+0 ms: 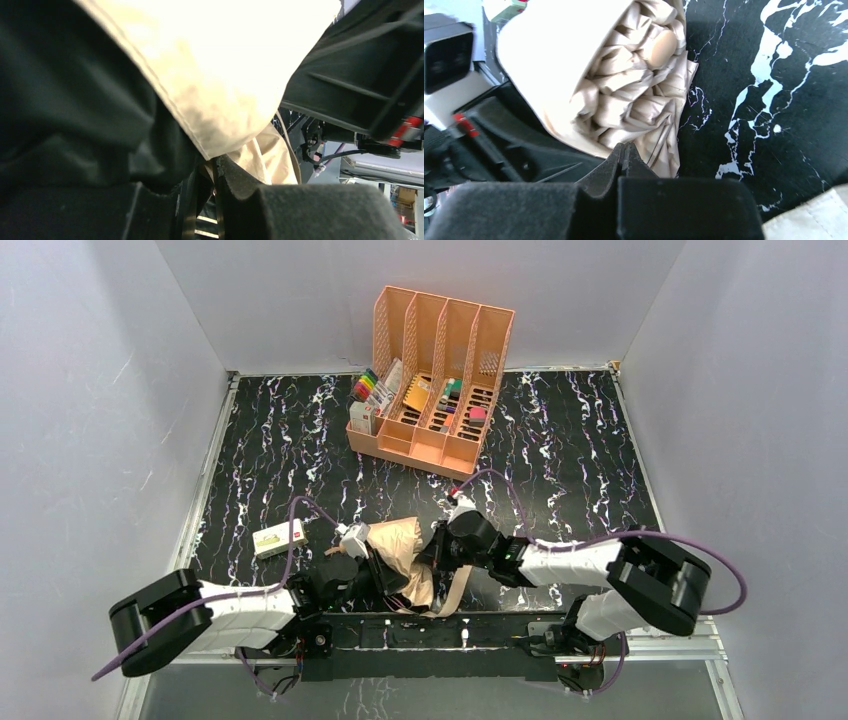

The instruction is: Put away the umbrella

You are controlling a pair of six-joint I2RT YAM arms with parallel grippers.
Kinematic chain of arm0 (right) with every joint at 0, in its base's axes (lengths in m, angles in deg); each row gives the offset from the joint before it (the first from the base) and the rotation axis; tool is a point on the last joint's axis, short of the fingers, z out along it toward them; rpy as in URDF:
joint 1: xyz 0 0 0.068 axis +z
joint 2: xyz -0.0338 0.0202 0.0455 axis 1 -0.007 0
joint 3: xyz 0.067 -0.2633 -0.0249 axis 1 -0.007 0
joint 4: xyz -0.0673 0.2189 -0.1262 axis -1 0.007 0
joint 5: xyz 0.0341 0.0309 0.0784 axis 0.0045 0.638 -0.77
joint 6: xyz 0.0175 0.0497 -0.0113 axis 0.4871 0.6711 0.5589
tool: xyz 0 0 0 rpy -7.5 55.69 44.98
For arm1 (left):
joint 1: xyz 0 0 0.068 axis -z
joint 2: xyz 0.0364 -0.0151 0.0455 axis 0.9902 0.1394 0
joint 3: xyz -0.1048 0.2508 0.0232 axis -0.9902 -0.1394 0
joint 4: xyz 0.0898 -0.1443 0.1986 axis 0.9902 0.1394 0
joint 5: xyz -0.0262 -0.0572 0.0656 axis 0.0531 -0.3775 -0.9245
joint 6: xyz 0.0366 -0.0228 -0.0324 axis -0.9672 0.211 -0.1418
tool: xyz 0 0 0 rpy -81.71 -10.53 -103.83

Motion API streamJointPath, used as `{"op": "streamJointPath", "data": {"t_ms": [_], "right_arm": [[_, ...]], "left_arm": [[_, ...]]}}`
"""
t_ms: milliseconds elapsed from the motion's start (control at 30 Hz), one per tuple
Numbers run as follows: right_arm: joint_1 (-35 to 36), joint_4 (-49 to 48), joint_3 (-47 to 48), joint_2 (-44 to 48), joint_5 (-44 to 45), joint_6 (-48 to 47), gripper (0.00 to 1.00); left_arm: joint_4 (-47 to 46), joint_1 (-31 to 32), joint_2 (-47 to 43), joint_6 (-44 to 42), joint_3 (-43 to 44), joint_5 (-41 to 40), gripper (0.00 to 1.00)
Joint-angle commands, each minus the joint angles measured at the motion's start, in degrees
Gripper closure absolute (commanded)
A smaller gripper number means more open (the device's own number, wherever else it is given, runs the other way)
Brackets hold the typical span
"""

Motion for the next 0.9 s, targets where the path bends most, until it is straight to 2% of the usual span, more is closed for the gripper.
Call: {"op": "streamJointPath", "data": {"t_ms": [0, 133, 267, 367, 500, 733, 867], "right_arm": [[0.0, 0.9, -2.3, 7.4, 2.7, -3.0, 1.0], [0.0, -4.8, -4.8, 13.3, 0.0, -8.5, 0.98], [-0.1, -9.7, -3.7, 13.0, -5.8, -13.3, 0.96], [-0.1, -13.4, -1.6, 9.1, -10.9, -14.8, 0.96], [-0.2, -15.7, 1.4, 2.0, -13.7, -14.9, 0.96], [-1.3, -17.9, 1.9, -6.7, -10.2, -13.3, 0.97], [-2.3, -14.7, 2.1, -10.8, -6.9, -12.6, 0.99]], "left_arm": [[-4.4, 0.9, 6.2, -1.5, 1.3, -3.2, 0.85], [-6.3, 1.2, 9.6, -0.8, 1.2, -3.7, 1.0], [-6.2, 1.2, 10.5, -1.4, 1.2, -3.7, 1.0], [-5.8, 1.2, 11.6, -1.8, 1.8, -3.4, 1.0], [-5.7, 1.2, 13.8, -2.8, 3.3, -2.2, 1.0], [-5.6, 1.4, 15.2, -4.2, 4.7, -0.3, 1.0], [-4.7, 1.5, 13.5, -5.0, 4.4, 0.6, 1.0]]}}
